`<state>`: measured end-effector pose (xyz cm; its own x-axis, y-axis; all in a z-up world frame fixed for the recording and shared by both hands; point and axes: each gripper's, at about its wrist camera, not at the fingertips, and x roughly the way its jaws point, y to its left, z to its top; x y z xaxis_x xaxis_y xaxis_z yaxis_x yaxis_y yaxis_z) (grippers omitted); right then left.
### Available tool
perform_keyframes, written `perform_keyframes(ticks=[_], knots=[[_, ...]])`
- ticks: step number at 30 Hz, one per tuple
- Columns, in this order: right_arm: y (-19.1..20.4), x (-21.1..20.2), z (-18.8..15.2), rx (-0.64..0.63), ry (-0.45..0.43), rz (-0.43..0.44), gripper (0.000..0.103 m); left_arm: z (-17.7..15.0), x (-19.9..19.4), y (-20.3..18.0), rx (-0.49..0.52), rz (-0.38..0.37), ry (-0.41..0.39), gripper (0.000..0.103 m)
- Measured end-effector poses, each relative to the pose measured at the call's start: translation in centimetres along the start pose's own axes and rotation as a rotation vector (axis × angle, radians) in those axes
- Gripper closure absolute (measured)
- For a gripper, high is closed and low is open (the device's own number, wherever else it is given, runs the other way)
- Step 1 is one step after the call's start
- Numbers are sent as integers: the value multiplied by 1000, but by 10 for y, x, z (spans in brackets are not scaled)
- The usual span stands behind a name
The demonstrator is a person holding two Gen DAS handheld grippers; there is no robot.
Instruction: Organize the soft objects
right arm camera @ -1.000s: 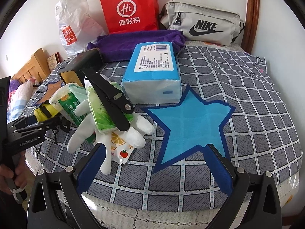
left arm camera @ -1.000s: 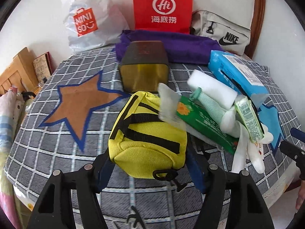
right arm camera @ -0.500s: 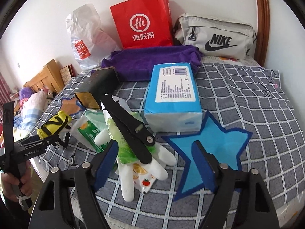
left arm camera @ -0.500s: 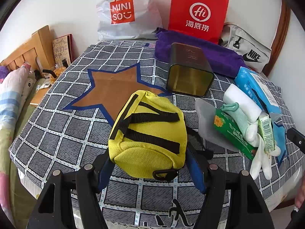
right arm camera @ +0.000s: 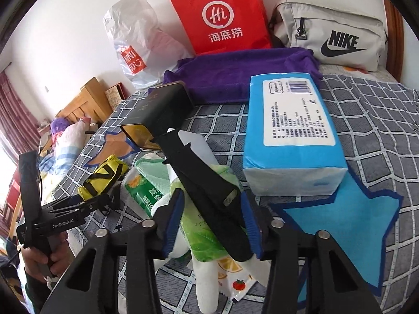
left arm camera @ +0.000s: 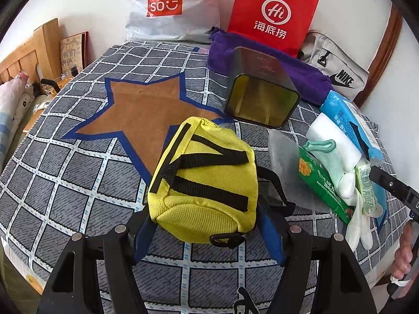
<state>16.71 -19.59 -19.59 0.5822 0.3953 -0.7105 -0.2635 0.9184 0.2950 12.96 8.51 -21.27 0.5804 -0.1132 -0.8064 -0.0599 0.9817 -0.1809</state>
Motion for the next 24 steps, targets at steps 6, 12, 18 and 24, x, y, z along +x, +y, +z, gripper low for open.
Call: perform_keyframes(ticks=[6,12,18,24], knots=[[12,-17,0,-38,-32,30,97,1,2,0,14,-14,-4,33],[17,-28,-8,-90,-17,-26,94,1,3,-2,33,0,-12,32],[21,-30,9,-85,-78,-15,50,1,3,-3,33,-3,-9,32],[37,-5,23,-174,-48,-48,50,2,4,-2,36,-8,-4,32]])
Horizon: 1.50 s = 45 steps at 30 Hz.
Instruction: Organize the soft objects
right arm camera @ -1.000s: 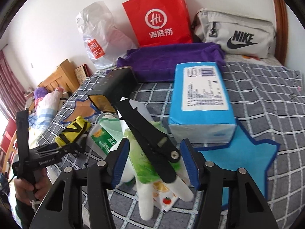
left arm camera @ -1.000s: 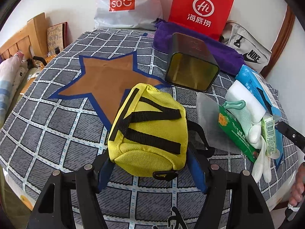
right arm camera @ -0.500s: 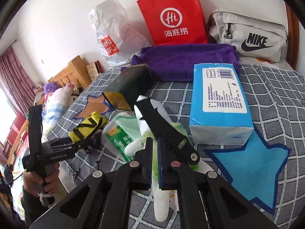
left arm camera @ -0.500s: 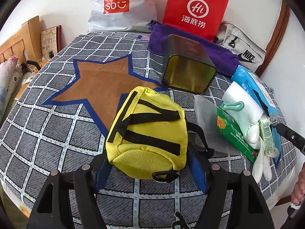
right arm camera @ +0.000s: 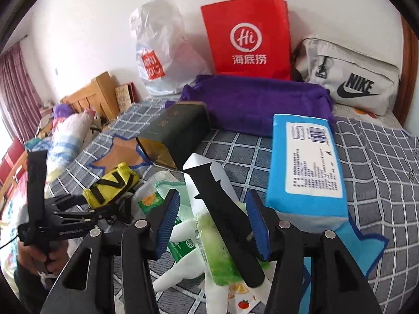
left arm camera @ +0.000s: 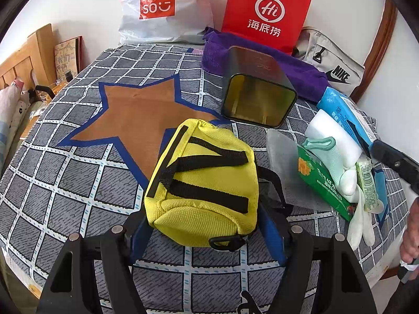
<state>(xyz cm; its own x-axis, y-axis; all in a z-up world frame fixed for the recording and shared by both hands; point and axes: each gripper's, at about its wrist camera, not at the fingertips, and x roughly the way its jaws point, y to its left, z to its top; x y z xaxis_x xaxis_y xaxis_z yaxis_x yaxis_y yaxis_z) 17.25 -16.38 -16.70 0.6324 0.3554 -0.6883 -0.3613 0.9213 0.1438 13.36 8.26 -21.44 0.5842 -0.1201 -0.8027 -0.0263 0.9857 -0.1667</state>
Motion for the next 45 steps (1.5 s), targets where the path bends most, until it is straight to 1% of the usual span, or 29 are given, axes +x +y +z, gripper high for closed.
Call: perform_keyframes(ticks=[2,3,4,5,7,9,13,19,22,24,26,30,32,35,38,40,41,43,45], knots=[[5,14,1,-53,31,-31,51,1,0,1,2,-2,1,32],[7,16,0,-61,31,-45,61,1,0,1,3,-4,1,32],[6,17,0,-63,29,-42,71,1,1,2,4,-6,2,32],[6,16,0,-62,32,-20,83,1,1,2,4,-9,2,32],[4,8,2,-44,17,25,90,2,1,3,2,-12,2,32],[3,2,4,-31,13,64,94,3,2,3,4,-9,2,32],[-1,-14,5,-17,0,50,96,2,2,2,10,-6,2,31],[-22,-48,-1,100,-26,49,97,2,1,4,0,-7,6,31],[-26,-60,-4,122,-47,62,97,2,2,1,-2,8,8,31],[-24,-52,-5,113,-41,63,97,3,2,0,-3,19,11,31],[-22,-36,-7,115,-16,69,97,4,3,-1,-1,25,16,31],[-24,-10,-15,105,32,12,93,4,2,0,-6,20,24,31],[-29,-5,-22,119,54,29,93,4,2,-1,-6,21,23,31],[-37,-2,-29,139,60,50,92,3,2,-1,0,35,25,31],[-40,5,-31,152,47,67,92,3,3,-4,5,49,30,31],[-37,12,-29,130,42,63,95,4,3,-4,4,51,31,31],[-34,13,-29,105,34,42,98,4,3,-4,-1,49,30,31],[-34,7,-27,87,-1,3,100,4,1,-1,-18,38,23,33],[-42,-6,-26,110,-25,8,100,4,-1,1,-18,34,19,35]])
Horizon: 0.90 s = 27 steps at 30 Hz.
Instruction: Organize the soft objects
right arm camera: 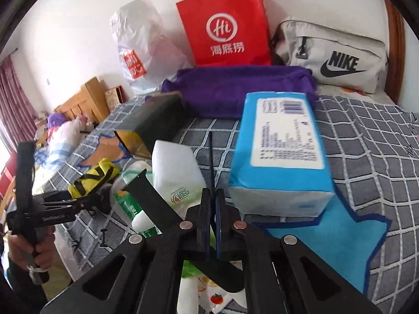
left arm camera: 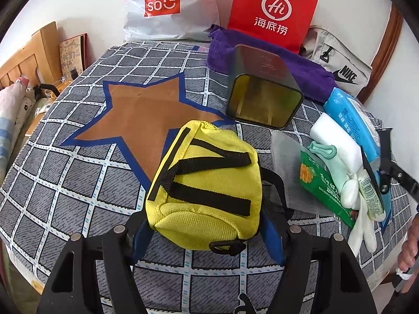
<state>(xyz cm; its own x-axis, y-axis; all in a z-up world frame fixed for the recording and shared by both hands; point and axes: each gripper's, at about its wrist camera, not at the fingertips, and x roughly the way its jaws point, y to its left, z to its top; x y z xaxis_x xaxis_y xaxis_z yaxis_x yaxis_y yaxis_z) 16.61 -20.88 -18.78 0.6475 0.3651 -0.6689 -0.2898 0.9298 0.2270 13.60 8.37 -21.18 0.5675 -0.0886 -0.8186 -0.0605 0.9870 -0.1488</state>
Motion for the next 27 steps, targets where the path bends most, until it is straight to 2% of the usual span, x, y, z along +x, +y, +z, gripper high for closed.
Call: perform_keyframes(ticks=[5,9,17,22,27], knots=[[-24,-40,2,55,-59,-46,100,5,-8,-2,4,12,-16,36],[-36,-59,-8,56,-34,-109,100,13,-18,-4,-11,5,-38,36],[-51,-42,-48,87,107,-159,100,35,-38,-8,-42,-19,-76,36],[-52,-40,-47,98,114,-138,100,49,-51,-15,-36,-19,-100,36],[-49,-50,-29,96,86,-117,100,66,-62,-17,-41,-32,-122,36]])
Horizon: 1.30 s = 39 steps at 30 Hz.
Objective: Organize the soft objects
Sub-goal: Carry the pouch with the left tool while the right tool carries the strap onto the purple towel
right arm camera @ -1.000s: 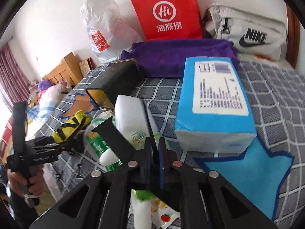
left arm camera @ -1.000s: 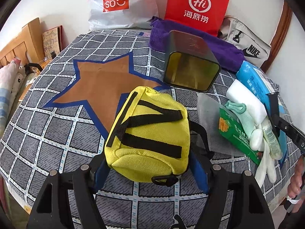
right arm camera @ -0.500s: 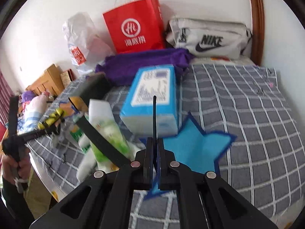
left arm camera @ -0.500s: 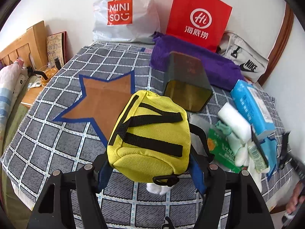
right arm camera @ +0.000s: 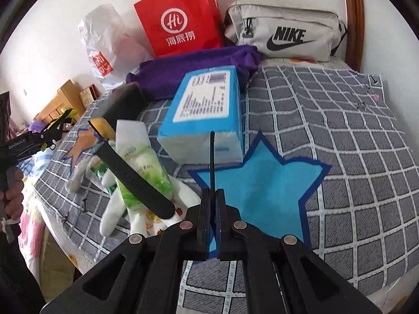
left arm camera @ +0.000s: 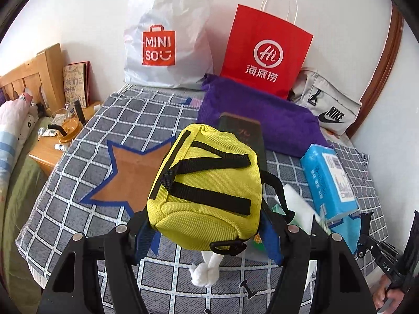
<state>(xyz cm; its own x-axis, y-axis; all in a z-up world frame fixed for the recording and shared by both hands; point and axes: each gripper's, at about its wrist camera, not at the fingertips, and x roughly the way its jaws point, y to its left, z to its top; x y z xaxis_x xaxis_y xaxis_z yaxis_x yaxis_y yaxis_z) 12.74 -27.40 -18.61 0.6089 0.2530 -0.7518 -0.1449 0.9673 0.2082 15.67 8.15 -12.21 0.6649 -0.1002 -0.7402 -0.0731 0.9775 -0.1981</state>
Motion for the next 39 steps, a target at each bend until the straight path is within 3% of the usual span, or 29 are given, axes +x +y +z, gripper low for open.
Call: perform_keyframes(ticks=[16,27,39], knots=[[14,-18,86,-55,-94,-13,100,60,11,-28,37,-15,-26,36],[17,9,154,-62,-114,-9,100,96,44,-46,58,-13,-16,36],[18,57,210,-92,-104,-13,100,143,109,-52,49,-11,21,36]])
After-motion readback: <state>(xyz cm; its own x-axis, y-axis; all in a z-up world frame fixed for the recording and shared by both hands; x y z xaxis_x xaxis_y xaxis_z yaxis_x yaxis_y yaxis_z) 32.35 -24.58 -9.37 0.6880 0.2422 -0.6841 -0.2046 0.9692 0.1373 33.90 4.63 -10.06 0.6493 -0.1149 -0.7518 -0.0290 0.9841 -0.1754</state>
